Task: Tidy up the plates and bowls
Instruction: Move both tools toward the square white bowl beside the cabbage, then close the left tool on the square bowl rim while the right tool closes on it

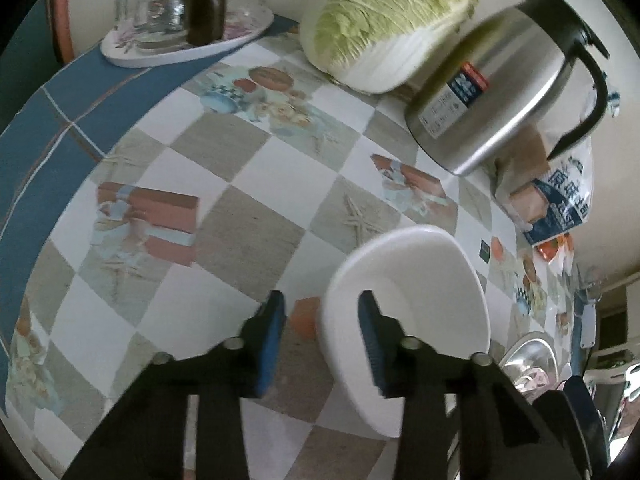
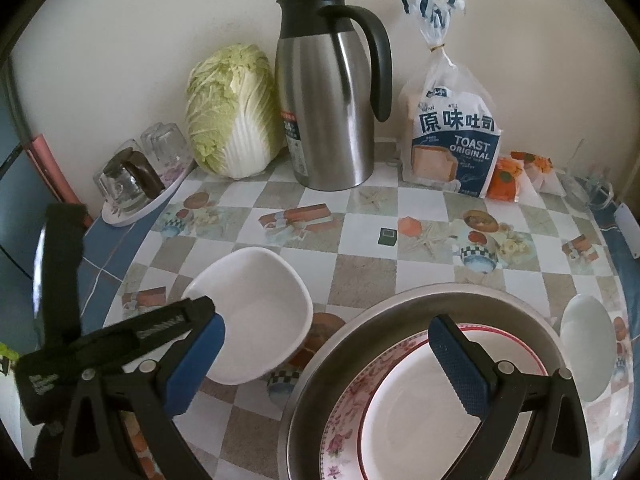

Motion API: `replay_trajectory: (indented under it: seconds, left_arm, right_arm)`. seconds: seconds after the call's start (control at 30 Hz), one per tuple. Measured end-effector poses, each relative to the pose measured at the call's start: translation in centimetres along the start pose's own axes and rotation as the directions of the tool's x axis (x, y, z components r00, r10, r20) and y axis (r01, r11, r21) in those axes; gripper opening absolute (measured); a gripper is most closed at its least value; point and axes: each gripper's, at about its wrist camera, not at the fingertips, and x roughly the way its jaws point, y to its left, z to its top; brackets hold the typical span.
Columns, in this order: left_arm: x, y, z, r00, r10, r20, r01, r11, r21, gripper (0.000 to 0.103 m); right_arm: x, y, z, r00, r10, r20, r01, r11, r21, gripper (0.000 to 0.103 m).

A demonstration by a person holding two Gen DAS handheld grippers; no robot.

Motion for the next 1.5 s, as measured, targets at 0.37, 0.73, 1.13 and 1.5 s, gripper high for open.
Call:
replay_trajectory:
  seconds: [0.37, 0.73, 1.13, 1.5]
  left_arm:
    - [0.0, 0.2, -0.2, 1.0, 0.015, -0.016, -0.015, 1.0, 0.015, 0.012]
    - [-2.8, 3.8, -0.5, 0.999, 0.024, -0.024, -0.024, 1.0, 0.004, 0.011]
    - [-3.4, 5.8, -0.4, 0.999, 0.025, -0.041, -0.027, 0.999, -0.039, 0.011]
    - [-3.4, 6.7, -0.3, 0.999, 0.011, -0.043, -0.014, 0.998, -0.06, 0.012]
  right_arm:
    - [0.0, 0.1, 0.1, 1.0, 0.02, -0.002, -0.02, 1.0, 0.009, 0.103]
    - [0.2, 2.4, -0.5, 0.997, 0.076, -0.022, -0.077, 0.996, -0.043, 0.101]
    - [2.5, 5.2, -1.8, 0.988, 0.135, -0.079, -0.142, 0.986, -0.088, 0.076]
    - [4.9, 7.2, -3.0, 0.982, 0.138, -0.128, -0.153, 0.982, -0.112, 0.047]
